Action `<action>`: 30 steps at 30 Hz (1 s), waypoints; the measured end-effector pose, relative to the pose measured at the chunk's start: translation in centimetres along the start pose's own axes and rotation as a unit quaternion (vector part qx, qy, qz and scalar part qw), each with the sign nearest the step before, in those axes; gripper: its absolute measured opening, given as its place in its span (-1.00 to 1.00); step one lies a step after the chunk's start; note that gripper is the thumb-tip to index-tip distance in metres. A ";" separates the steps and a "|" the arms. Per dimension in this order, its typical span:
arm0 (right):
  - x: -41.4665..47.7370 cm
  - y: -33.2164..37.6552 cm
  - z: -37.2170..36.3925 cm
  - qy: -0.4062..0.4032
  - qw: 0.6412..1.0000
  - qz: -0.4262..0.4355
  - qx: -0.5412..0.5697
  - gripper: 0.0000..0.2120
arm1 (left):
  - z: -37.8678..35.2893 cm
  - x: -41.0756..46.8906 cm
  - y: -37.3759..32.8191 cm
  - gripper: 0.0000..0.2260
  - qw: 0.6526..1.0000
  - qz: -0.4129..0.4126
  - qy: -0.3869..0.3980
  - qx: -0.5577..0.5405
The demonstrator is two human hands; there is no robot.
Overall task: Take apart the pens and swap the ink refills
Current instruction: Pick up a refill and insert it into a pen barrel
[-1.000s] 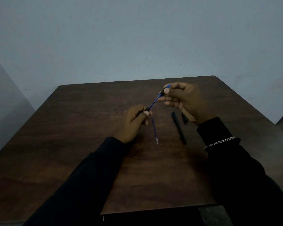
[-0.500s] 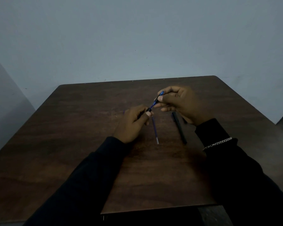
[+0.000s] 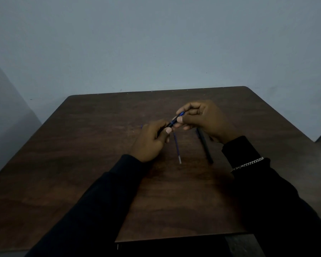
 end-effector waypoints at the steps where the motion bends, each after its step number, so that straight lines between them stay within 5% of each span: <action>1: 0.0 0.0 0.1 0.004 1.000 -0.002 -0.007 -0.87 | 0.0 0.0 0.0 -0.74 1.000 -0.003 -0.002 0.006; 5: -0.1 0.0 0.2 0.018 0.998 -0.009 -0.052 -0.84 | 0.2 -0.2 -0.3 -0.77 0.999 -0.025 -0.006 0.037; 13: -0.3 0.3 -0.1 0.037 0.973 0.006 -0.228 -0.46 | 0.3 -0.5 -0.8 -0.82 0.997 -0.045 -0.003 0.057; 17: -0.3 0.8 0.4 0.037 0.984 0.001 -0.176 -0.77 | 0.7 -0.3 -0.8 -0.78 0.998 -0.037 -0.023 0.056; 26: -0.4 0.8 -0.2 0.084 0.982 0.021 -0.168 -0.96 | 0.7 -0.6 -0.8 -0.86 0.996 -0.032 -0.010 0.079; 30: -0.4 0.8 -0.5 0.104 0.966 0.039 -0.235 -0.67 | 0.6 -0.8 -1.3 -0.88 0.996 -0.042 -0.001 0.081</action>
Point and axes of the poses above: each hand's wrist, its own x-axis towards the middle knuckle, its own z-axis out of the back of the hand, y = z × x, the point moved 5 cm from there along x, towards the middle knuckle, and after that the axes turned 14 degrees about z, right-handed, at the moved point
